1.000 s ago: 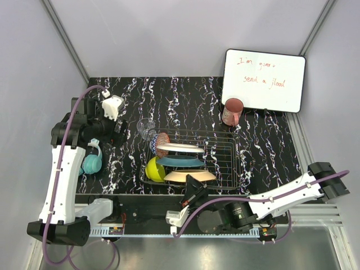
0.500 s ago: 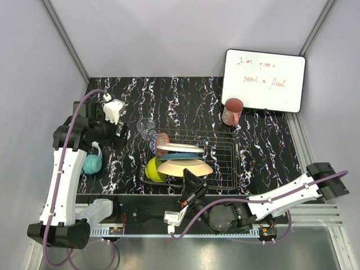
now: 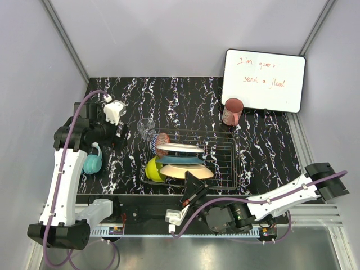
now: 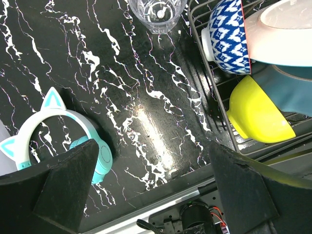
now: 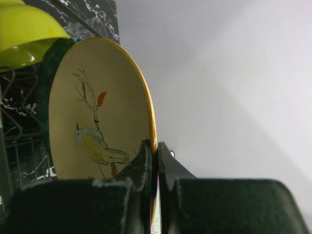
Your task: Load the mixed dishes into the dish rack
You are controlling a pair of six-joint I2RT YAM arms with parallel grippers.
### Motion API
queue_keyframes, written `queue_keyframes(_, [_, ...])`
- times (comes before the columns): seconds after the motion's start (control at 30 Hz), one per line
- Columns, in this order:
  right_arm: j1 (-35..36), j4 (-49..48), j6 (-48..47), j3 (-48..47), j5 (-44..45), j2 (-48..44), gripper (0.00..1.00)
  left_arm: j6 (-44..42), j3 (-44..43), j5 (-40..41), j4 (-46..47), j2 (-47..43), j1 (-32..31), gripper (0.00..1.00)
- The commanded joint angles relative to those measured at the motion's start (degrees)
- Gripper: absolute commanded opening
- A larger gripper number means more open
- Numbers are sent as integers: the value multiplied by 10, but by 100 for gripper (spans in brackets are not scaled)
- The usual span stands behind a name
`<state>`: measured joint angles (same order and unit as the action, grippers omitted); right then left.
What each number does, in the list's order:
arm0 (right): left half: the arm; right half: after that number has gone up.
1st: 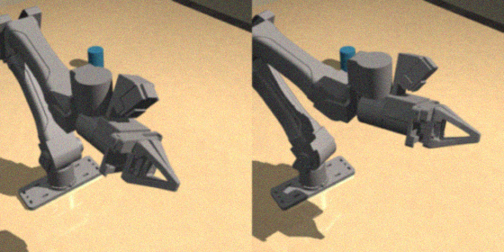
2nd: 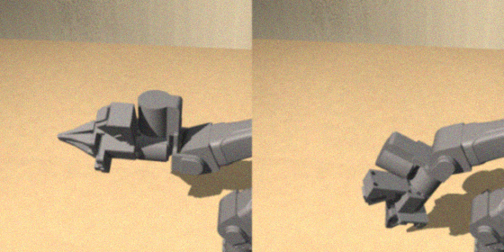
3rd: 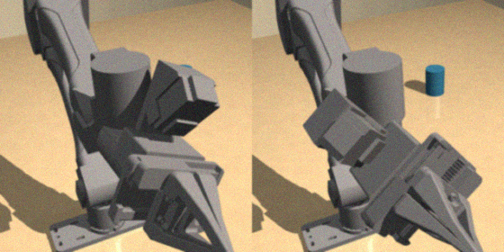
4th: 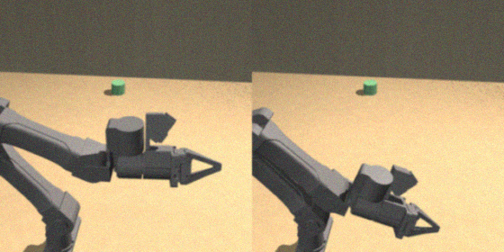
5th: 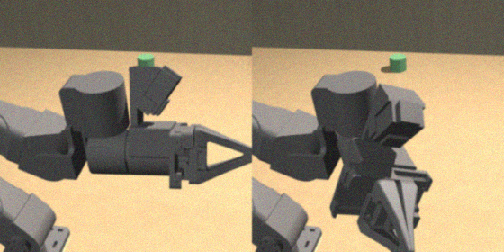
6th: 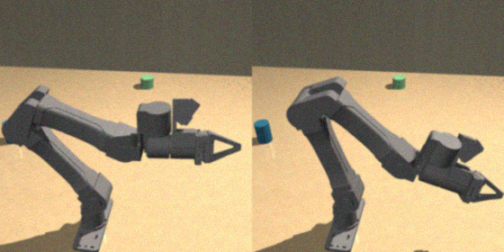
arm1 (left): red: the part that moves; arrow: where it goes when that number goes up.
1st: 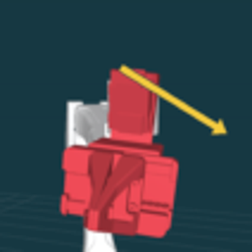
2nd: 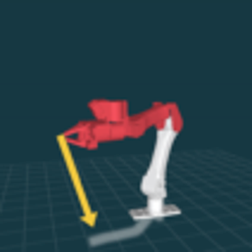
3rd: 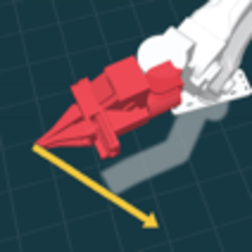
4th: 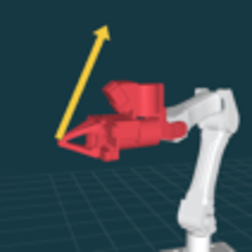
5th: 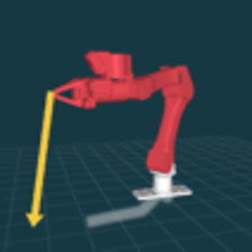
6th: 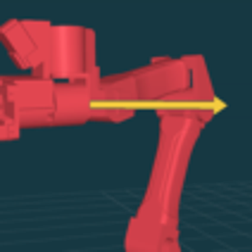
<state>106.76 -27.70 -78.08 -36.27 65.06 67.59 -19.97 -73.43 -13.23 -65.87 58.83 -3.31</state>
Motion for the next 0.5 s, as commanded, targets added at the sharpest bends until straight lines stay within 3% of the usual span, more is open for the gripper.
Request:
queue_keyframes(0.0, [-1,-19,38,-6,21,-6,0,-6,3,0,28,-10,0,99])
queue_keyframes(0.47, [-15,3,110,6,-5,10,0,-5,19,-6,35,-14,0,99])
